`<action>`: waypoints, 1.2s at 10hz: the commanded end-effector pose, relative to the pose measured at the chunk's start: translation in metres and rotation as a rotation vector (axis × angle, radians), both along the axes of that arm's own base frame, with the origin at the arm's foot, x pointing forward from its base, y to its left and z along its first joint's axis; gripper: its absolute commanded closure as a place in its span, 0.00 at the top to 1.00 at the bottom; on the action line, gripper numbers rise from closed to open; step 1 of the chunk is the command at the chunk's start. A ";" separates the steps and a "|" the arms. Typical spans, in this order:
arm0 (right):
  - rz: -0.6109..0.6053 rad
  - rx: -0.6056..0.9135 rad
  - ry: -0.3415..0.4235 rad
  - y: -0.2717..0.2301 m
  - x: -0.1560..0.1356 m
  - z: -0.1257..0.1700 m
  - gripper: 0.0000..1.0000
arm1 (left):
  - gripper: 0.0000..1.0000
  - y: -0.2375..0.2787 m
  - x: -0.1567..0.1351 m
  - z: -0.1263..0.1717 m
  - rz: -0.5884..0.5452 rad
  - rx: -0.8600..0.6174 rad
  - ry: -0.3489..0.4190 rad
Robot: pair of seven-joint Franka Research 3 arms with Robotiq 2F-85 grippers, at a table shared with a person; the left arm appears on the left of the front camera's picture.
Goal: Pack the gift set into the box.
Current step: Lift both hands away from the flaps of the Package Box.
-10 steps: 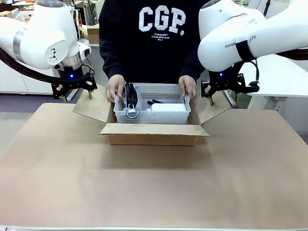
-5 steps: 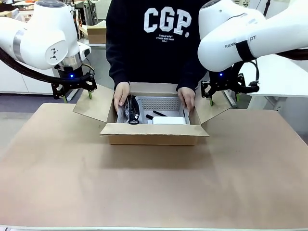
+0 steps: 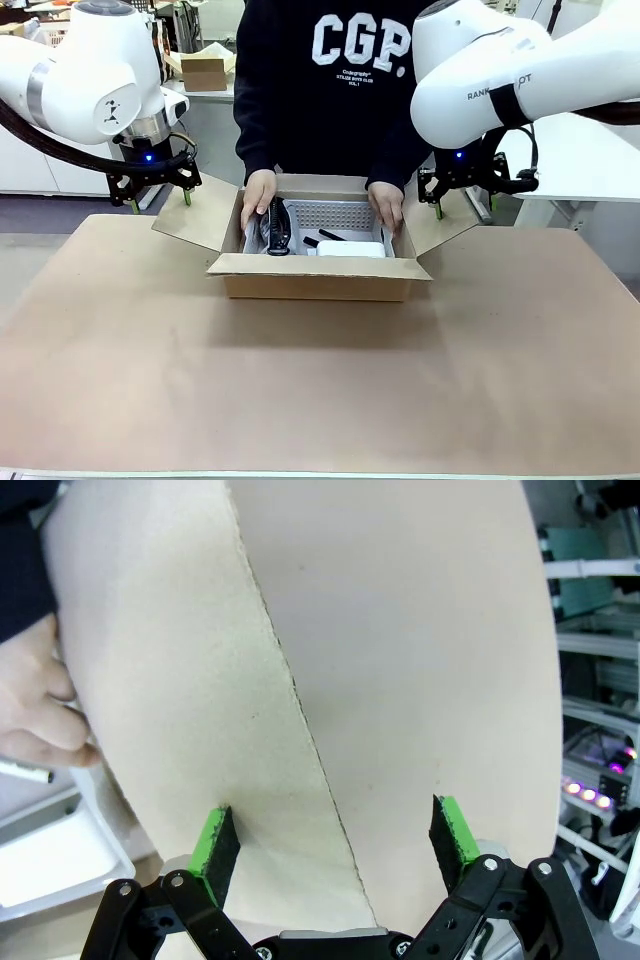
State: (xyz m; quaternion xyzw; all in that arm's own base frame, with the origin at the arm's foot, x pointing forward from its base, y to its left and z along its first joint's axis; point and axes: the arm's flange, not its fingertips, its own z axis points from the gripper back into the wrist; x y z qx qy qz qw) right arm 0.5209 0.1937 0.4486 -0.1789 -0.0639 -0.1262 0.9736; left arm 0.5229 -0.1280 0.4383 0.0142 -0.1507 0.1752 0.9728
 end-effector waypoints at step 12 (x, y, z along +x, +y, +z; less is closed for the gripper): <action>0.008 -0.022 -0.002 -0.001 0.001 0.003 1.00 | 1.00 -0.001 -0.001 0.001 0.019 0.018 -0.004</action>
